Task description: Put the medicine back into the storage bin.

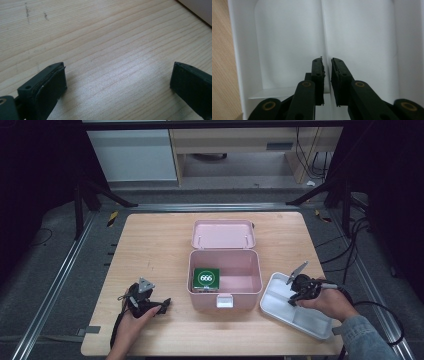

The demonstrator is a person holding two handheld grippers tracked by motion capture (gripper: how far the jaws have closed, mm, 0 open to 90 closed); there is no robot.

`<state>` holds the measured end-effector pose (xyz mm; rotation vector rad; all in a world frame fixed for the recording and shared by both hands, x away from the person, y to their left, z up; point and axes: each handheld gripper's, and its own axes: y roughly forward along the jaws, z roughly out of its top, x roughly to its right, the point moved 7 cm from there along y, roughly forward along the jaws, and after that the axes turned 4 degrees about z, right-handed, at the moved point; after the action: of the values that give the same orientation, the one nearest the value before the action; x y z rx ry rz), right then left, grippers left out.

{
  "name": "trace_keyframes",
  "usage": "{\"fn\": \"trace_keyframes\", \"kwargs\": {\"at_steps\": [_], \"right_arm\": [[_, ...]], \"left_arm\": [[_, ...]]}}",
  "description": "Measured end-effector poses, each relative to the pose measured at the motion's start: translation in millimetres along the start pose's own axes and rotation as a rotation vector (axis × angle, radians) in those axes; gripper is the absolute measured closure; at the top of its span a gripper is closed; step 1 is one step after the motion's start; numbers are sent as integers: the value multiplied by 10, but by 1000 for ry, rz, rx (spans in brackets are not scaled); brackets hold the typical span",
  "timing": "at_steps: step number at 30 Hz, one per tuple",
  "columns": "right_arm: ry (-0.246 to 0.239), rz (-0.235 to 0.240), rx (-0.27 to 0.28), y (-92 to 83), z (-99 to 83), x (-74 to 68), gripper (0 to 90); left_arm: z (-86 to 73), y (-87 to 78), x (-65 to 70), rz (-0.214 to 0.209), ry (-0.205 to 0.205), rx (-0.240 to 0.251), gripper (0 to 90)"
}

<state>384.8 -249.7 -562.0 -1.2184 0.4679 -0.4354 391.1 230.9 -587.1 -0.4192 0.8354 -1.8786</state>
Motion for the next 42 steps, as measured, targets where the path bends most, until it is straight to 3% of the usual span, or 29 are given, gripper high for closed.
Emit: {"fn": "trace_keyframes", "kwargs": {"at_steps": [12,22,28,35,42], "right_arm": [[-4,7,-21,35,-7,10,847],[-41,-3,-40,37,24,17,894],[-25,3,15,-53,10,43,898],[21,0,113,-286,-17,98,899],[37,-19,161,-505,-30,153,899]], "left_arm": [[0,0,0,0,0,0,0],[0,0,0,0,0,0,0],[0,0,0,0,0,0,0],[0,0,0,0,0,0,0],[0,0,0,1,0,-1,0]]}}
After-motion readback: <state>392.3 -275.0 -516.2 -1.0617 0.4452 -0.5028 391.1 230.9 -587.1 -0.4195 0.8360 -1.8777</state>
